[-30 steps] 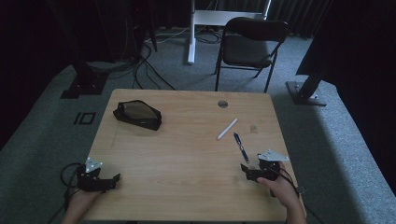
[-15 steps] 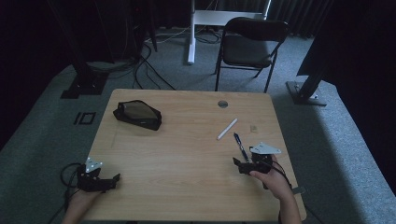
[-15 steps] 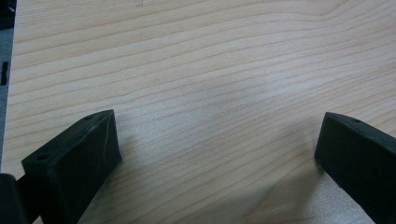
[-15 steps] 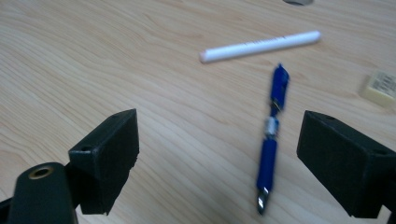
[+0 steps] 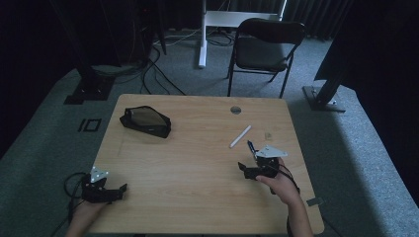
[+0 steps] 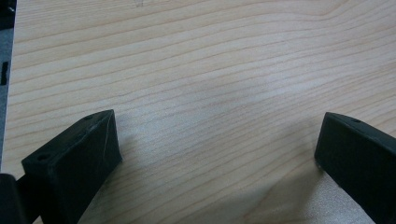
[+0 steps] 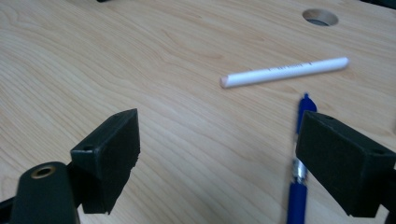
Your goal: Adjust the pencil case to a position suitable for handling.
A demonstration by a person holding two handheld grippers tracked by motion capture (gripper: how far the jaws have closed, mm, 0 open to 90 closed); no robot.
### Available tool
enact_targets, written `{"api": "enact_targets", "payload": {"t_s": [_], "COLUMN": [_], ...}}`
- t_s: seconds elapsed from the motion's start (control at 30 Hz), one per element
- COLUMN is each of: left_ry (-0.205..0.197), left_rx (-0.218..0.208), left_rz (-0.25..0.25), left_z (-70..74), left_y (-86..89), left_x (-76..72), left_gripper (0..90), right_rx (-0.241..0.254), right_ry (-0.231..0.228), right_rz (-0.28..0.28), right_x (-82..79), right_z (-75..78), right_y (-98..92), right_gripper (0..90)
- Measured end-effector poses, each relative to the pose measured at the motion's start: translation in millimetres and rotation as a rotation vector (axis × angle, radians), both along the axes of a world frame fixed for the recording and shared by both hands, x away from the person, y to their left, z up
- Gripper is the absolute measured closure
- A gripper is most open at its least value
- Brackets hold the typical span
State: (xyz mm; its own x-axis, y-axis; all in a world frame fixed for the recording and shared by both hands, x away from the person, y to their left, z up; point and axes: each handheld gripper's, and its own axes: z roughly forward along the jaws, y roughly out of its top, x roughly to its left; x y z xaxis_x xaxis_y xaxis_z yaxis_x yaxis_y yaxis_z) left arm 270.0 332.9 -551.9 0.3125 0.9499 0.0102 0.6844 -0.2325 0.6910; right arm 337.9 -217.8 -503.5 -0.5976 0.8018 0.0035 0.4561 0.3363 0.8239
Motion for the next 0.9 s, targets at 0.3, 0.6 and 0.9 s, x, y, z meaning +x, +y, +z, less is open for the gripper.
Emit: {"api": "enact_targets", "payload": {"t_s": [0.3,0.6,0.9], "left_ry": [0.0,0.0,0.0], "left_rx": [0.0,0.0,0.0], "left_rz": [0.0,0.0,0.0], "left_z": [0.0,0.0,0.0], "left_y": [0.0,0.0,0.0], "left_x": [0.0,0.0,0.0], "left_gripper": [0.1,0.1,0.1], "right_rx": [-0.003,0.011,0.012], "right_ry": [-0.008,-0.003,-0.002], "right_rz": [0.035,0.053,0.069], "right_x": [8.7,18.2,28.0], "right_z": [5.9,6.9,7.0], "right_y": [18.1,33.1,46.4], "right_gripper": [13.8,13.8,15.5]}}
